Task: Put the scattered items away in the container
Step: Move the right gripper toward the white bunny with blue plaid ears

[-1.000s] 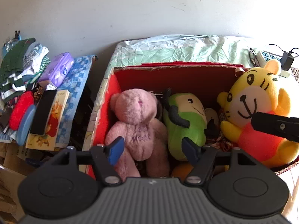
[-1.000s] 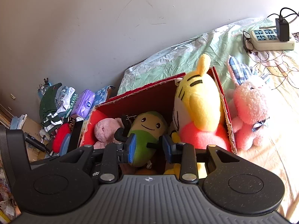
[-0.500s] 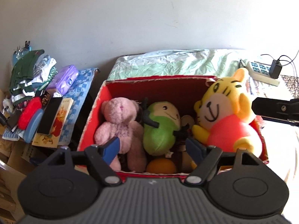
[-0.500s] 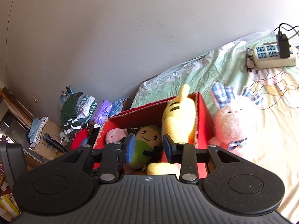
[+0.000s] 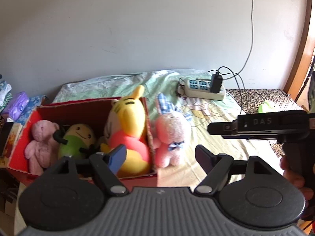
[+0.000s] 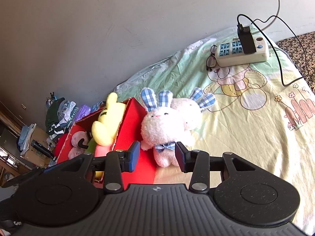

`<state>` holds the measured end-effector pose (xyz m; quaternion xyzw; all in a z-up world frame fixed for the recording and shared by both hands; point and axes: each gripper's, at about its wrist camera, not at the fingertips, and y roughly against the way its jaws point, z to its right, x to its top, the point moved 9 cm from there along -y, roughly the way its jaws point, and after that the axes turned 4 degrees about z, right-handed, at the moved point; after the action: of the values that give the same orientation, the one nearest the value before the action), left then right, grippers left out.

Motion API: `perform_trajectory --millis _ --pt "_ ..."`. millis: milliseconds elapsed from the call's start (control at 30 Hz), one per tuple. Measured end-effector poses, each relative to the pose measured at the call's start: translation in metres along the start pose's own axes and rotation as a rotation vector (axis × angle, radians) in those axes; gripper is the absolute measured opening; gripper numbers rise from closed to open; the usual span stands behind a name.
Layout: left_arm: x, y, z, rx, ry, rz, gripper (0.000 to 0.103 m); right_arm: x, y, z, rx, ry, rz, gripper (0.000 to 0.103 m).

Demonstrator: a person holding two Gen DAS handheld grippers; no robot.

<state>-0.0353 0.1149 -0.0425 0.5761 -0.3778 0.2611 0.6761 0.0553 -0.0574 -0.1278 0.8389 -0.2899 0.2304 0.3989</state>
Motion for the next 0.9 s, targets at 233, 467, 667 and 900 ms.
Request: perform_trajectory --millis 233,467,667,900 --pt "-0.017 -0.025 0.061 -0.154 -0.038 0.015 0.088 0.004 -0.009 0.04 0.022 -0.066 -0.058 0.045" --pt "-0.04 -0.078 0.076 -0.129 -0.041 0.02 0.089 0.022 -0.019 0.056 0.048 -0.013 -0.125 0.046" --pt "-0.062 -0.106 0.068 -0.061 0.016 0.02 0.089 0.027 -0.044 0.042 0.102 0.149 -0.181 0.055" --pt "-0.076 -0.123 0.068 -0.027 0.062 0.029 0.092 0.018 -0.081 0.016 0.184 0.296 -0.253 0.057"
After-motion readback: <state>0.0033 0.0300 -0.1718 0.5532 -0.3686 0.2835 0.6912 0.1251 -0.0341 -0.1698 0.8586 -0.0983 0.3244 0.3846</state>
